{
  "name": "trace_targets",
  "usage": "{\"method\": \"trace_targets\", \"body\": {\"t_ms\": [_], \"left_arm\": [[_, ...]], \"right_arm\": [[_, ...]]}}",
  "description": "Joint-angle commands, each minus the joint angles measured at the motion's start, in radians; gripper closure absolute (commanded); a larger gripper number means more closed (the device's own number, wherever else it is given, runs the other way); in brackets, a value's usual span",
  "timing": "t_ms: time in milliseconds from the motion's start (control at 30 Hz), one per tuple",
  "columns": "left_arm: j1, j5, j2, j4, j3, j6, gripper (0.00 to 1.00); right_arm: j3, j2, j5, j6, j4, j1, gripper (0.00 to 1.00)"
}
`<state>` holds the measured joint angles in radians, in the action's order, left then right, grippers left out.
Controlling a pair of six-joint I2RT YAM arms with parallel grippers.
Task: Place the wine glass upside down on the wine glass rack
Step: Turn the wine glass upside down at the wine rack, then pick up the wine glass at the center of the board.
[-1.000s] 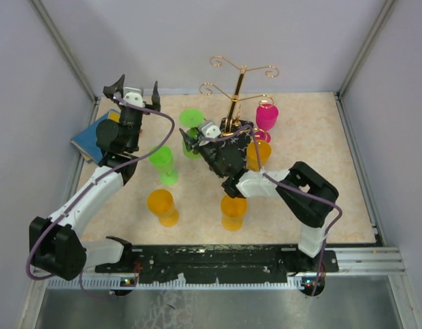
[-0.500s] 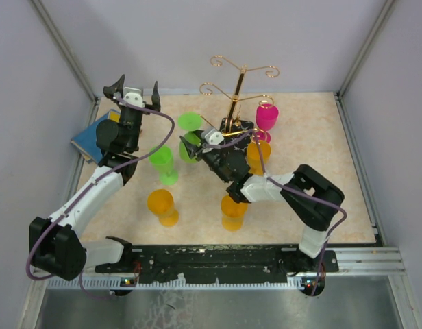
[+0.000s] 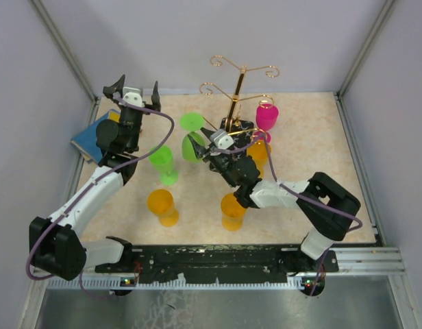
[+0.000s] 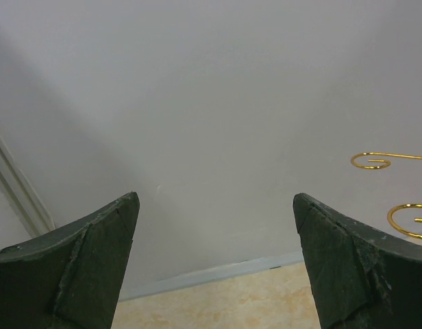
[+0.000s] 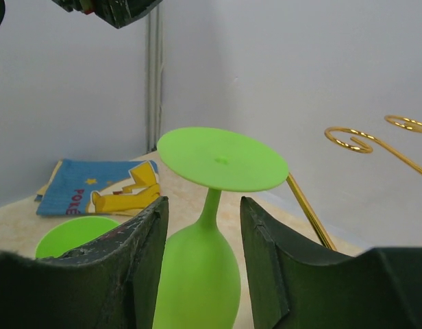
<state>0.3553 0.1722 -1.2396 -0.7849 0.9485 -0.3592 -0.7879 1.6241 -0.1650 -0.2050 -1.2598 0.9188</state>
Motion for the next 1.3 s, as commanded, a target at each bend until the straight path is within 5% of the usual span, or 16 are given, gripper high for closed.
{"method": "trace_targets", "body": {"t_ms": [0, 500, 933, 1100, 1267], "left_arm": [[-0.006, 0.004, 0.014, -0.015, 0.002, 0.013, 0.01], [-0.006, 0.018, -0.002, -0.015, 0.015, 0.034, 0.01], [-0.006, -0.015, -0.050, -0.007, 0.082, 0.065, 0.01], [-0.006, -0.047, -0.069, 0.060, 0.141, 0.076, 0.01], [-0.006, -0.094, -0.096, 0.159, 0.233, 0.094, 0.01]], "right_arm": [[0.011, -0.083, -0.074, -0.053, 0.005, 0.019, 0.53], [0.100, -0.429, -0.199, -0.022, 0.491, 0.043, 0.47], [-0.157, -0.528, -0.597, 0.073, 0.767, 0.033, 0.47], [-0.510, -0.380, -0.507, 0.394, 1.270, -0.186, 0.41], [-0.693, -0.271, -0.413, 0.407, 1.364, -0.364, 0.35]]}}
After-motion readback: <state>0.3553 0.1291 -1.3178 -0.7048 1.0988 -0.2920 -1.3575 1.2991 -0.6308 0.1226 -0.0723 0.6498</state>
